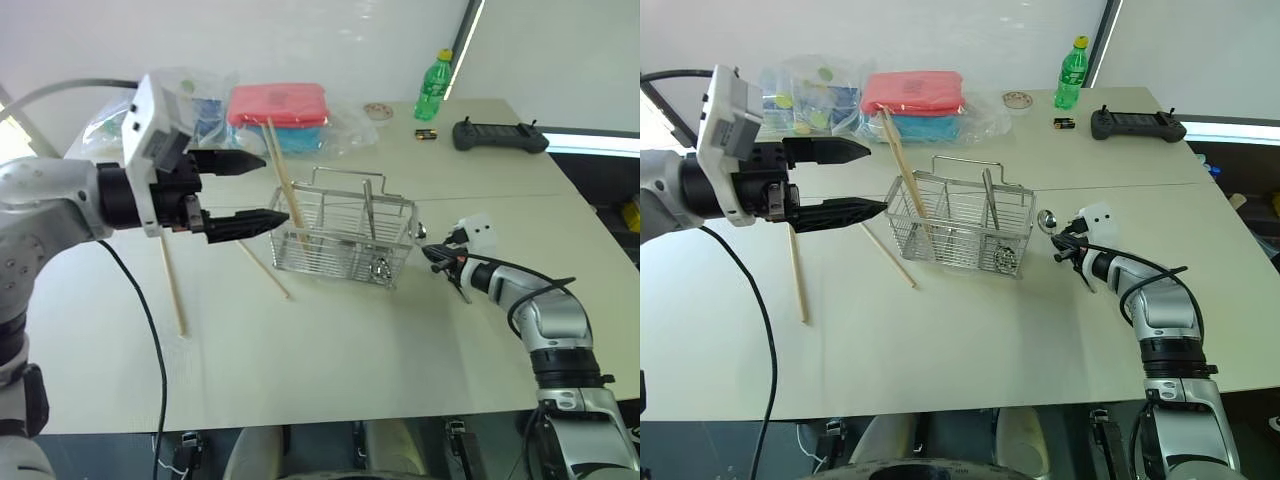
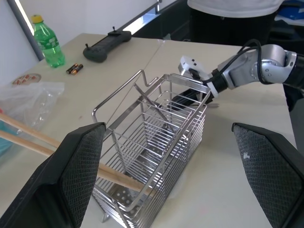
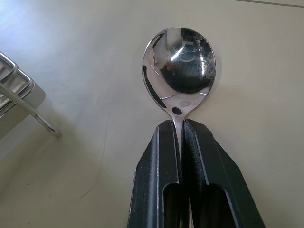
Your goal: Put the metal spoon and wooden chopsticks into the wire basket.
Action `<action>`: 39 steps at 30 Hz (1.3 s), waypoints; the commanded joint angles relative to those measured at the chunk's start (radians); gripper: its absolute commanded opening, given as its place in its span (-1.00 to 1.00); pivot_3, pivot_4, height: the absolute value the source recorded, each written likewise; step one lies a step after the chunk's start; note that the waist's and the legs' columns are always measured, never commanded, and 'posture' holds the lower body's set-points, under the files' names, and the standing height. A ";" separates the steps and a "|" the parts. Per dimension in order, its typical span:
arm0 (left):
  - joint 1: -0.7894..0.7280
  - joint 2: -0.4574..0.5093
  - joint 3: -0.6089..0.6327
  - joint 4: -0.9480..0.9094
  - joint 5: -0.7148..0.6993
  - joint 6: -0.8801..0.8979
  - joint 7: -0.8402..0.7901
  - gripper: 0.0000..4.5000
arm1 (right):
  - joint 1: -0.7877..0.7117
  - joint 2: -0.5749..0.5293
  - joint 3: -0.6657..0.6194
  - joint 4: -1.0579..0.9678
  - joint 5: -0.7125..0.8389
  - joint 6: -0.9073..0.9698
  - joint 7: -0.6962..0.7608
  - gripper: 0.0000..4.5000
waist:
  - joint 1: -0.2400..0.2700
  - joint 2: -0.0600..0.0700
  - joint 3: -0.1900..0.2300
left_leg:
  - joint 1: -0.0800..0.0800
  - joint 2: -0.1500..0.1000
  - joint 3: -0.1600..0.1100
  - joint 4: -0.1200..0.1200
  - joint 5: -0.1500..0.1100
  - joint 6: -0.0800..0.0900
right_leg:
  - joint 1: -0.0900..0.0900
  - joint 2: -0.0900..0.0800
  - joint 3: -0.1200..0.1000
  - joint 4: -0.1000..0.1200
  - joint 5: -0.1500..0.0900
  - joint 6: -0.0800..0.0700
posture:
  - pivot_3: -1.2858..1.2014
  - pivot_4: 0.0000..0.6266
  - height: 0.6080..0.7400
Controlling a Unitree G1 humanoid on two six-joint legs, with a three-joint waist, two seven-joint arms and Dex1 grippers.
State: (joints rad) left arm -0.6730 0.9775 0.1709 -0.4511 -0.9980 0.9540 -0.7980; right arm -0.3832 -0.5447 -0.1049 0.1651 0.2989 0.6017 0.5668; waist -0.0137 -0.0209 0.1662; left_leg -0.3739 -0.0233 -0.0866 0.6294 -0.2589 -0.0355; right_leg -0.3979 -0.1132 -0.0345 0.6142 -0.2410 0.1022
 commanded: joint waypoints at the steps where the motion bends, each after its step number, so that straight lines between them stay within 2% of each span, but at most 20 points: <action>1: -0.020 0.001 0.007 -0.001 0.006 -0.004 -0.002 1.00 | -0.076 -0.018 -0.107 -0.070 0.017 -0.082 -0.048 -0.98 | 0.000 0.002 0.001 | 0.000 0.000 0.000 0.000 0.000 0.000 | 0.000 0.000 0.000 0.000 0.000 0.000 | 0.03 -0.52 0.27; 5: -0.013 -0.003 0.002 -0.008 0.020 -0.009 -0.004 1.00 | -0.243 -0.008 -0.220 -0.104 0.091 -0.147 -0.099 -0.98 | -0.005 0.004 0.004 | 0.000 0.000 0.002 0.000 0.000 0.000 | -0.001 0.000 0.003 0.000 0.002 0.002 | 0.03 -0.52 0.27; 10: -0.032 -0.020 0.001 0.000 0.022 -0.007 0.012 1.00 | -0.405 0.039 -0.286 -0.200 0.274 -0.078 -0.100 -0.98 | -0.001 0.003 0.003 | 0.000 0.001 0.001 -0.002 0.000 0.000 | -0.002 0.002 0.002 0.000 0.002 0.004 | 0.03 -0.52 0.27; 14: -0.039 -0.030 0.001 0.000 0.024 -0.006 0.021 1.00 | -0.422 0.113 -0.257 -0.351 0.457 0.048 -0.114 -0.98 | -0.001 0.003 0.003 | 0.000 0.001 0.001 -0.002 0.000 0.000 | -0.002 0.002 0.002 0.000 0.002 0.004 | 0.03 -0.52 0.27; 17: -0.043 -0.037 0.003 -0.002 0.023 -0.003 0.032 1.00 | -0.387 0.188 -0.212 -0.434 0.528 0.100 -0.155 -0.98 | 0.000 0.003 0.003 | -0.001 0.001 0.001 -0.002 0.000 0.000 | -0.002 0.002 0.002 0.000 0.002 0.004 | 0.03 -0.52 0.27; 22: -0.043 -0.038 0.016 -0.013 0.005 0.011 0.045 1.00 | -0.303 0.259 -0.122 -0.485 0.499 0.064 -0.162 -0.98 | 0.000 0.003 0.003 | -0.001 0.001 0.001 -0.001 0.000 0.000 | -0.002 0.002 0.002 0.000 0.002 0.003 | 0.03 -0.52 0.27; 31: -0.052 -0.030 0.028 -0.018 -0.014 0.032 0.054 1.00 | -0.219 0.317 -0.065 -0.391 0.367 -0.119 -0.150 -0.98 | -0.002 0.003 0.003 | 0.000 0.001 0.001 -0.001 0.000 0.000 | -0.003 0.002 0.003 0.001 0.002 0.004 | 0.03 -0.52 0.27; 34: -0.056 -0.028 0.028 -0.016 -0.016 0.037 0.053 1.00 | -0.210 0.321 -0.062 -0.374 0.347 -0.150 -0.143 -0.52 | -0.002 0.003 0.003 | -0.001 0.001 0.001 -0.001 0.000 0.000 | -0.003 0.002 0.003 0.001 0.002 0.004 | 0.03 -0.52 0.27; 36: -0.057 -0.027 0.027 -0.013 -0.015 0.037 0.049 1.00 | -0.201 0.320 -0.059 -0.374 0.337 -0.162 -0.142 -0.14 | -0.002 0.003 0.003 | 0.000 0.001 0.001 -0.002 0.000 0.000 | -0.003 0.002 0.003 0.001 0.002 0.004 | 0.03 -0.52 0.27; 39: -0.055 -0.028 0.022 -0.007 -0.007 0.030 0.042 1.00 | -0.191 0.312 -0.064 -0.387 0.333 -0.165 -0.144 0.57 | -0.002 0.003 0.003 | 0.000 0.001 0.001 -0.002 0.000 0.000 | -0.003 0.002 0.003 0.001 0.002 0.004 | 0.03 -0.52 0.27</action>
State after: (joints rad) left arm -0.7074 0.9359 0.1715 -0.4525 -1.0085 0.9952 -0.7498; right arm -0.5704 -0.2265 -0.1621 -0.1904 0.6306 0.4556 0.4191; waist -0.0154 -0.0179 0.1693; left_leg -0.3744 -0.0221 -0.0853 0.6277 -0.2588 -0.0355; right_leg -0.4012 -0.1109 -0.0315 0.6148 -0.2388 0.1059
